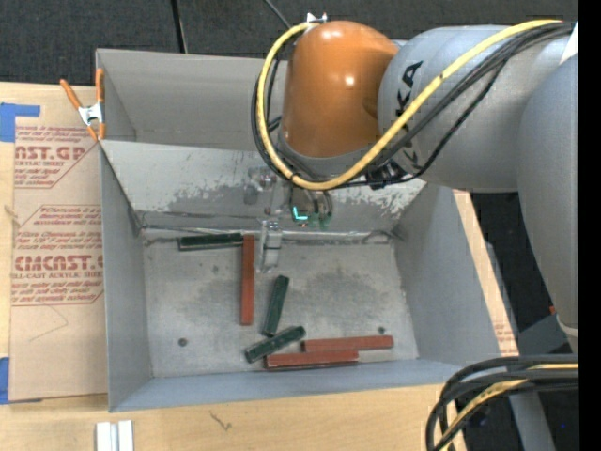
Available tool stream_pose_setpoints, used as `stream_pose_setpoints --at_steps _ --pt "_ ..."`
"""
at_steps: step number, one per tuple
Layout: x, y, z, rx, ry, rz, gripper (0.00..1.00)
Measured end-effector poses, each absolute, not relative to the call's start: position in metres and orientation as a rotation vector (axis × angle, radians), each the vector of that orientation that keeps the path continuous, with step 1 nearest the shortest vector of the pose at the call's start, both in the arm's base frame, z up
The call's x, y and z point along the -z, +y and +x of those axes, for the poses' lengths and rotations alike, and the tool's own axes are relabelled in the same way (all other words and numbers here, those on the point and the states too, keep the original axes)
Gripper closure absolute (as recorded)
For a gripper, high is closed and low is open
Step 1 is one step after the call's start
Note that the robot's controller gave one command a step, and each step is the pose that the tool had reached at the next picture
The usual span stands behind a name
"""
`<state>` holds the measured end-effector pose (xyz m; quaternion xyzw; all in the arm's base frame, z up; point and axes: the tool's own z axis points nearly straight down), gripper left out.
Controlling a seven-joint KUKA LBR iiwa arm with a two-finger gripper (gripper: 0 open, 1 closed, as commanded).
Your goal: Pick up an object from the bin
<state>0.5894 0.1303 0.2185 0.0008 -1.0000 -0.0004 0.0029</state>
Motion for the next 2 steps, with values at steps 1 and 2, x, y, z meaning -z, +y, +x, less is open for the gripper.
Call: stream_pose_setpoints --at_steps 1,2 --pt "-0.223 0.13 0.591 0.003 -3.144 0.001 0.0" --pt "-0.175 0.128 0.588 0.004 -3.15 0.035 0.0"
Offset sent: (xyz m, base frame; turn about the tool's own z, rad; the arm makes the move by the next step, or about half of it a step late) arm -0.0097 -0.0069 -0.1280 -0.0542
